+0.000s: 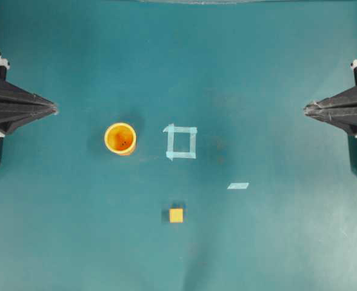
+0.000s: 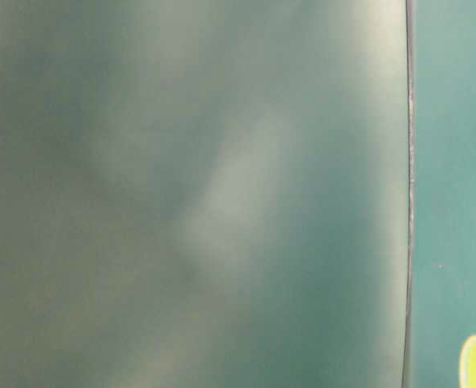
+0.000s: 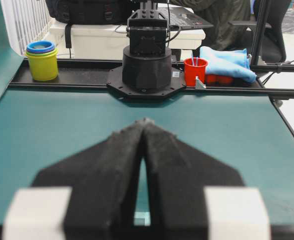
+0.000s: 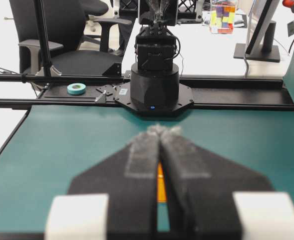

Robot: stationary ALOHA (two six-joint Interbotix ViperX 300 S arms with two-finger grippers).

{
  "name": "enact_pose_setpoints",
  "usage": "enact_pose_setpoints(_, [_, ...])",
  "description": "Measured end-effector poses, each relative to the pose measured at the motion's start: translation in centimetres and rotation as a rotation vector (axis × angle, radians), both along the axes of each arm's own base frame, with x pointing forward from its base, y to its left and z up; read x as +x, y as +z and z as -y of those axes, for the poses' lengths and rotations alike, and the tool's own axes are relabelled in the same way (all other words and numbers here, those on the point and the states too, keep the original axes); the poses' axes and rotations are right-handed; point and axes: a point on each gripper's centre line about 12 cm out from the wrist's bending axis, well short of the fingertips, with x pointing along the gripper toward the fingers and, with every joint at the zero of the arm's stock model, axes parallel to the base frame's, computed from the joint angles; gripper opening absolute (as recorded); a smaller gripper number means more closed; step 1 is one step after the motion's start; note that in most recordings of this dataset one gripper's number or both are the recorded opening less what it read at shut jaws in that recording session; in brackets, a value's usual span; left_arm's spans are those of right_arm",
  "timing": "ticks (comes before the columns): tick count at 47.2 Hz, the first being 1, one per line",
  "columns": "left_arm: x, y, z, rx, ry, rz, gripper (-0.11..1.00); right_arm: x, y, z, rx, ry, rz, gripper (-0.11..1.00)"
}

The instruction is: Lift the orange block with right arm.

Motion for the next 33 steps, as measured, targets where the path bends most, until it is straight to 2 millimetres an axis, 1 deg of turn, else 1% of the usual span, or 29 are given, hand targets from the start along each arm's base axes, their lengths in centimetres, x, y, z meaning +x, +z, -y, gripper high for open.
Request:
enact_pose_setpoints(4, [0.2,0.5,0.0,0.003,0.000,-0.003,0.00,0.1,0.1,0.1,0.011,-0.003,-0.008,0.00])
enact_pose_setpoints(8, [0.4,0.8,0.0,0.003,0.000,-0.014,0.00,0.7,0.5,0.1,0.012,-0.003,-0.044,0.00])
enact_pose_setpoints(18, [0.4,0.7,0.0,0.005,-0.002,-0.034,0.00,2.9,1.0,0.1,0.012,-0.006,-0.190,0.00])
enact_pose_setpoints(29, [0.5,0.7,0.0,0.006,0.000,-0.037,0.00,5.2,1.9,0.1,0.015,-0.006,-0.270,0.01])
enact_pose_setpoints(31, [0.5,0.7,0.0,0.006,0.000,-0.035,0.00,5.5,2.2,0.1,0.015,-0.006,-0.273,0.02])
enact_pose_setpoints(33, [0.5,0.7,0.0,0.005,0.000,-0.037,0.00,5.8,2.4,0.1,0.015,-0.006,-0.278,0.07])
